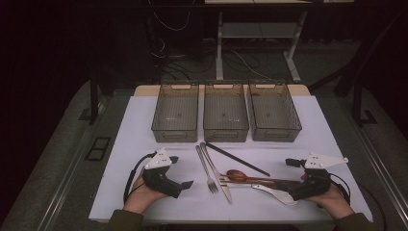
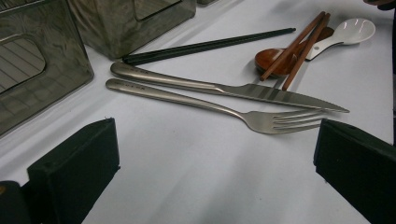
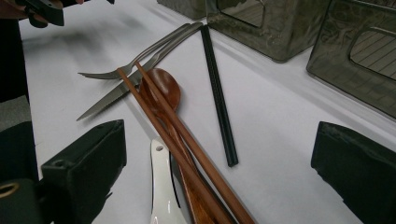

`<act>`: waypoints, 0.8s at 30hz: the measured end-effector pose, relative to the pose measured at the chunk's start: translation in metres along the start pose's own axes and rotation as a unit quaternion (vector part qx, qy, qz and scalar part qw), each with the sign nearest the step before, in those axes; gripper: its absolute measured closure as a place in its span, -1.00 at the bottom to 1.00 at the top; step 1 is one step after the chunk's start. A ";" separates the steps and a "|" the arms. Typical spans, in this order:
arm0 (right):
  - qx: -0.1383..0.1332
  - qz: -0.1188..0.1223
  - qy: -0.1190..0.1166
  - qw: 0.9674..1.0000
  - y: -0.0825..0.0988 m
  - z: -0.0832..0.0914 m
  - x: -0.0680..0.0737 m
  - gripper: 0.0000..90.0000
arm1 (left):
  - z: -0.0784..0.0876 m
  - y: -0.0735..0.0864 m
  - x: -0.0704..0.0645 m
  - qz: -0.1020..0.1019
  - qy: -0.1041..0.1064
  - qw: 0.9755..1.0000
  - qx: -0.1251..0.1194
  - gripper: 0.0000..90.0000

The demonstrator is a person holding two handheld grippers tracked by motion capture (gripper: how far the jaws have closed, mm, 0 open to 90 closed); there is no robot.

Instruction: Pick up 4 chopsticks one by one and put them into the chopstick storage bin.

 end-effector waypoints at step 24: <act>0.026 0.023 -0.015 0.999 -0.015 -0.001 0.006 -0.93 | 0.001 -0.001 -0.001 0.002 0.005 1.000 -0.006 -1.00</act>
Point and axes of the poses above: each handheld gripper's, and its own axes: z roughly backward along the jaws, y roughly out of its underside, x roughly to its left, the point moved 3 cm from there along -z, roughly forward along the jaws, and after that the axes turned 9 degrees about x, right-handed, at the moved point
